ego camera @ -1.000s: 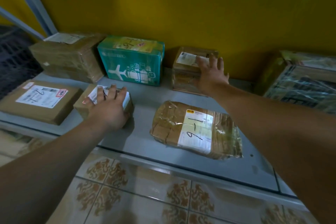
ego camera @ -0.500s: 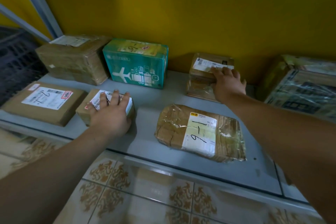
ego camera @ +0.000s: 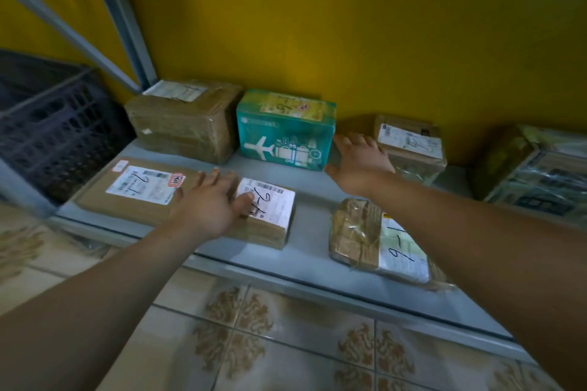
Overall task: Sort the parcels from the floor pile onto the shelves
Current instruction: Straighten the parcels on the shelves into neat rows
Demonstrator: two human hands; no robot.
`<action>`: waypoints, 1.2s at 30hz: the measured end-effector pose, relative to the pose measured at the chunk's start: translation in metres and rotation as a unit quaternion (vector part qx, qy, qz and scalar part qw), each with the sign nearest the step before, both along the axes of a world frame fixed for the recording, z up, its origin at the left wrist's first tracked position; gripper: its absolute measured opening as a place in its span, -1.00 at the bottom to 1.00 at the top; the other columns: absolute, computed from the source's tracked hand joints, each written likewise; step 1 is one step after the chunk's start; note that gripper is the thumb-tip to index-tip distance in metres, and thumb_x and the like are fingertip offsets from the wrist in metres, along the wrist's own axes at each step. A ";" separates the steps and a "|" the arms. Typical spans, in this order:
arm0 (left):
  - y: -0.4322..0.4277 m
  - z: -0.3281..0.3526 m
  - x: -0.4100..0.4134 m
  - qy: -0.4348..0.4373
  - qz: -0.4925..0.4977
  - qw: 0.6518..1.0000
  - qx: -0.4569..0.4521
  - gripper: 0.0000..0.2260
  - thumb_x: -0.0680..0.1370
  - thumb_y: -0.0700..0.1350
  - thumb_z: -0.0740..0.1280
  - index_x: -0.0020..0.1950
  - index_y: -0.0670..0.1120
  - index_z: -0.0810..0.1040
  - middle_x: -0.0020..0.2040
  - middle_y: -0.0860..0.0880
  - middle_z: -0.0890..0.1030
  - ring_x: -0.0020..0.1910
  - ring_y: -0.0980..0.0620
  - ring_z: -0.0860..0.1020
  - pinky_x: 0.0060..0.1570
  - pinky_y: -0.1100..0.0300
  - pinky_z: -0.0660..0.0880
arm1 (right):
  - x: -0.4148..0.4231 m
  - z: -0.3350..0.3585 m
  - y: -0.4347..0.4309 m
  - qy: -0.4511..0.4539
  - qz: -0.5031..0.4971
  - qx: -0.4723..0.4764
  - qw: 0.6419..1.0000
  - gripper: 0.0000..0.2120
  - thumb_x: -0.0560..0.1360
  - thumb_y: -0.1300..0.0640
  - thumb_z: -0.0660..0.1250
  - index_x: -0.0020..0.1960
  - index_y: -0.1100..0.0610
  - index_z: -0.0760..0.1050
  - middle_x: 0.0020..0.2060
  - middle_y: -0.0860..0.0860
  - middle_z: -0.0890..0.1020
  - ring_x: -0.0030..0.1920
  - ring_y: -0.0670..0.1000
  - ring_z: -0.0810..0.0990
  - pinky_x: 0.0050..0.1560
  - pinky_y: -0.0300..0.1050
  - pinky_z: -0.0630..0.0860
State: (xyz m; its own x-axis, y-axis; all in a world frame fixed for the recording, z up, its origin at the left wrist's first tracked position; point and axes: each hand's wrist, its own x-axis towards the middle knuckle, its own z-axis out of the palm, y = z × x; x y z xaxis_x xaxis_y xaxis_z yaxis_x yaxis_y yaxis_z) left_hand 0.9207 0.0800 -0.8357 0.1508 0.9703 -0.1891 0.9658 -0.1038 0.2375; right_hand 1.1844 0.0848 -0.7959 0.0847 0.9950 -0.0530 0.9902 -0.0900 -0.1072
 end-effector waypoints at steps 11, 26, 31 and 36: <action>0.046 -0.007 -0.095 0.089 -0.031 0.994 -0.053 -0.29 0.45 0.40 -0.03 0.56 0.15 0.05 0.59 -0.10 0.02 0.55 -0.21 0.00 0.46 -0.26 0.05 | -0.061 0.018 0.018 0.007 -0.048 -0.040 0.998 -0.34 0.61 -0.15 0.22 0.59 0.03 0.06 0.54 0.11 0.21 0.51 0.20 0.18 0.43 0.13 0.26; 0.061 -0.067 -0.100 0.038 0.075 0.995 -0.062 -0.26 0.51 0.40 0.10 0.56 0.22 -0.17 0.59 0.08 -0.20 0.54 -0.18 -0.25 0.42 -0.34 -0.19 | -0.074 -0.026 0.138 -0.066 -0.041 0.025 0.997 -0.23 0.58 -0.20 0.25 0.62 -0.08 -0.09 0.61 0.11 0.01 0.58 0.23 -0.03 0.51 0.32 -0.06; 0.057 -0.060 -0.095 0.054 0.065 0.994 -0.073 -0.32 0.56 0.33 0.08 0.58 0.16 -0.13 0.59 0.04 -0.21 0.54 -0.20 -0.25 0.44 -0.31 -0.19 | -0.072 -0.027 0.131 -0.083 -0.036 0.023 0.996 -0.32 0.63 -0.13 0.19 0.62 -0.05 -0.07 0.60 0.16 0.04 0.57 0.28 -0.01 0.50 0.34 -0.02; 0.054 -0.040 -0.090 0.059 0.061 0.992 -0.093 -0.32 0.59 0.28 0.11 0.59 0.11 -0.13 0.60 0.03 -0.15 0.55 -0.16 -0.20 0.47 -0.19 -0.16 | -0.055 -0.026 0.120 -0.101 -0.069 0.009 0.992 -0.37 0.66 -0.06 0.13 0.62 -0.03 -0.10 0.60 0.18 -0.01 0.57 0.30 -0.03 0.47 0.41 -0.02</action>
